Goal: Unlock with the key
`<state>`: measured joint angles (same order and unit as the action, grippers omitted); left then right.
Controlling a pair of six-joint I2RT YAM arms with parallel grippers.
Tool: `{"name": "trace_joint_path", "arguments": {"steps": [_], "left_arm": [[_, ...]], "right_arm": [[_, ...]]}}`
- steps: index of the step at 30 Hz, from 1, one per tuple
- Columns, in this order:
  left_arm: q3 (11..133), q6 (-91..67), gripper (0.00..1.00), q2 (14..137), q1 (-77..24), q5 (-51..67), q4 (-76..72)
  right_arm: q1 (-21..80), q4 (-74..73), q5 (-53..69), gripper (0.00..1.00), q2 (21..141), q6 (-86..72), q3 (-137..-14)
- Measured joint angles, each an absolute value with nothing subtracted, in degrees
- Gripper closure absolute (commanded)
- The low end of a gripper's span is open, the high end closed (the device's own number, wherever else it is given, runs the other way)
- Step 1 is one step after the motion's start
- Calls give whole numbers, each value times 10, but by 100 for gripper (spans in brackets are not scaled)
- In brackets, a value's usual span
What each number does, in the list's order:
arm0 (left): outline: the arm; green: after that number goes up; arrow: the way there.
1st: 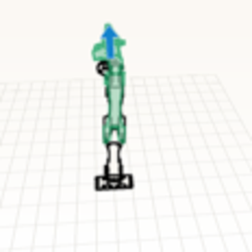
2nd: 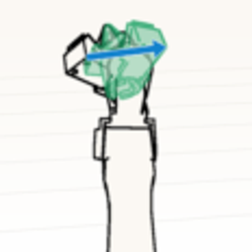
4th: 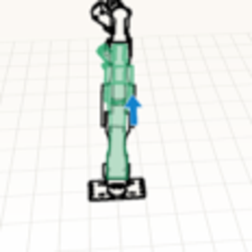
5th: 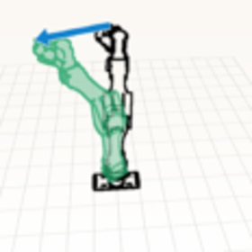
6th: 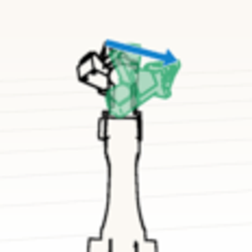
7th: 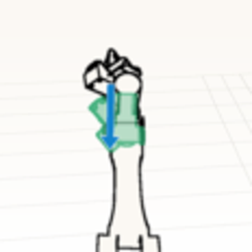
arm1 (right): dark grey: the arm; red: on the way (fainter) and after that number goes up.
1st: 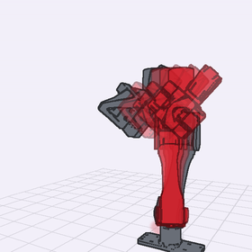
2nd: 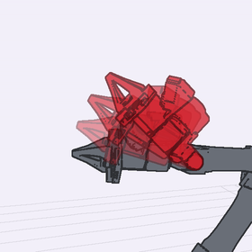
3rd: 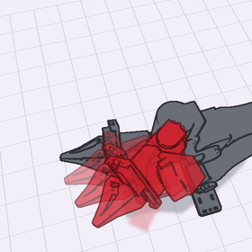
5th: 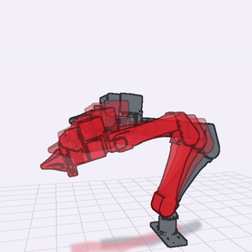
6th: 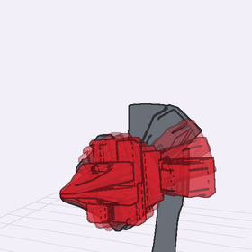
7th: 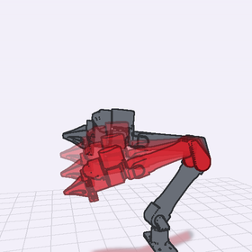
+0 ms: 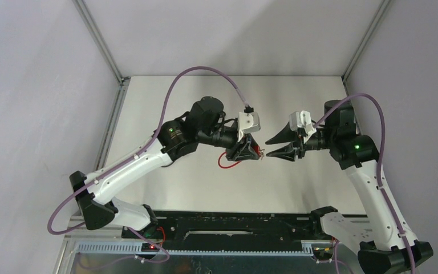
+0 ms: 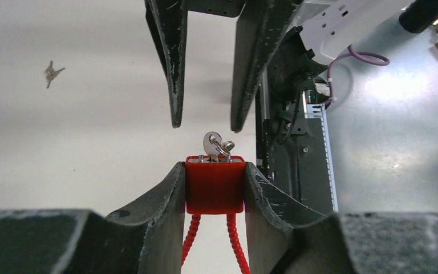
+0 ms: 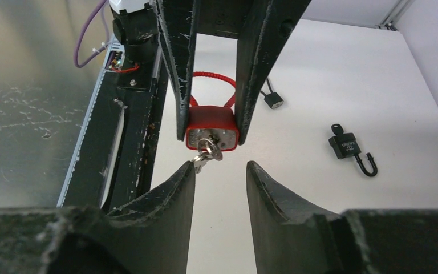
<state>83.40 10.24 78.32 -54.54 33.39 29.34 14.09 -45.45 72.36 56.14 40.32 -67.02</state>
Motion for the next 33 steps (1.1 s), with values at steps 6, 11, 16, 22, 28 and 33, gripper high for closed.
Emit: {"name": "trace_joint_path", "arguments": {"steps": [6, 11, 16, 22, 28, 33], "left_arm": [[834, 95, 100, 783, -546, 348, 294], [834, 95, 100, 783, -546, 349, 299], [834, 95, 100, 783, -545, 346, 304], [834, 103, 100, 783, -544, 334, 315], [834, 153, 100, 783, -552, 276, 329], [833, 230, 100, 783, -587, 140, 334]], "right_arm": [[161, -446, 711, 71, 567, 395, -670], [182, -425, 705, 77, 575, 375, -670], [190, -421, 707, 90, 581, 364, -670], [194, -423, 712, 100, 595, 359, -670], [190, -375, 713, 100, 620, 269, -661], [168, -229, 707, 100, 640, 74, -608]]}}
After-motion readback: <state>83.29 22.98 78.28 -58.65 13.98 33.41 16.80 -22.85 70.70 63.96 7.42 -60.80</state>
